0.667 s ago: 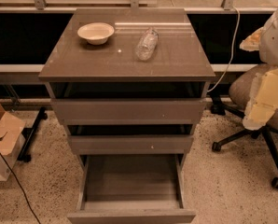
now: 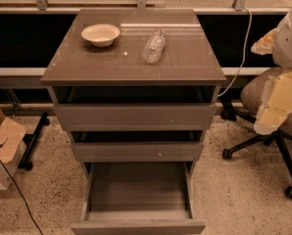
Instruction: Close bottom drawer
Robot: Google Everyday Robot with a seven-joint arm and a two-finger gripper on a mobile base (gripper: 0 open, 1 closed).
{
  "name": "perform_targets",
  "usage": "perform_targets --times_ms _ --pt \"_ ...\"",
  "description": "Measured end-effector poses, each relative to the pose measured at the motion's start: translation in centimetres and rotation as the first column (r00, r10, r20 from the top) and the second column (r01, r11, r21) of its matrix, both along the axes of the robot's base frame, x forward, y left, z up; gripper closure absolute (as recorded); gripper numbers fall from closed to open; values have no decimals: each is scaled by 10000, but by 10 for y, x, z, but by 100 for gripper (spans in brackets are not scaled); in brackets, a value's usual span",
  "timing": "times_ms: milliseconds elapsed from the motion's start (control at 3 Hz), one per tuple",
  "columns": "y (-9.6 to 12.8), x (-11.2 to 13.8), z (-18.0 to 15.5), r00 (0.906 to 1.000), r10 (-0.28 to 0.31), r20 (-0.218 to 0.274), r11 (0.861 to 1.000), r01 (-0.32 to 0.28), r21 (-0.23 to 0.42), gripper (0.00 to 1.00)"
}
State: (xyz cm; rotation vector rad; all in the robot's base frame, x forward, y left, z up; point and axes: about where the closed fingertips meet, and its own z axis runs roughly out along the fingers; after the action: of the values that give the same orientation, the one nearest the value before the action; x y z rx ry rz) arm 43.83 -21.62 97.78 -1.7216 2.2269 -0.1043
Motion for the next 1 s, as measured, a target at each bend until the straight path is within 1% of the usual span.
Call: perform_targets --times_ms 333,667,1000 --pt "2 1 -6 9998 204 85 9998 -204 -75 32" --pt "9 1 -34 9932 1127 295 9935 -1131 124 63" --pt "14 4 -63 9740 2242 330 9737 -2253 326 86"
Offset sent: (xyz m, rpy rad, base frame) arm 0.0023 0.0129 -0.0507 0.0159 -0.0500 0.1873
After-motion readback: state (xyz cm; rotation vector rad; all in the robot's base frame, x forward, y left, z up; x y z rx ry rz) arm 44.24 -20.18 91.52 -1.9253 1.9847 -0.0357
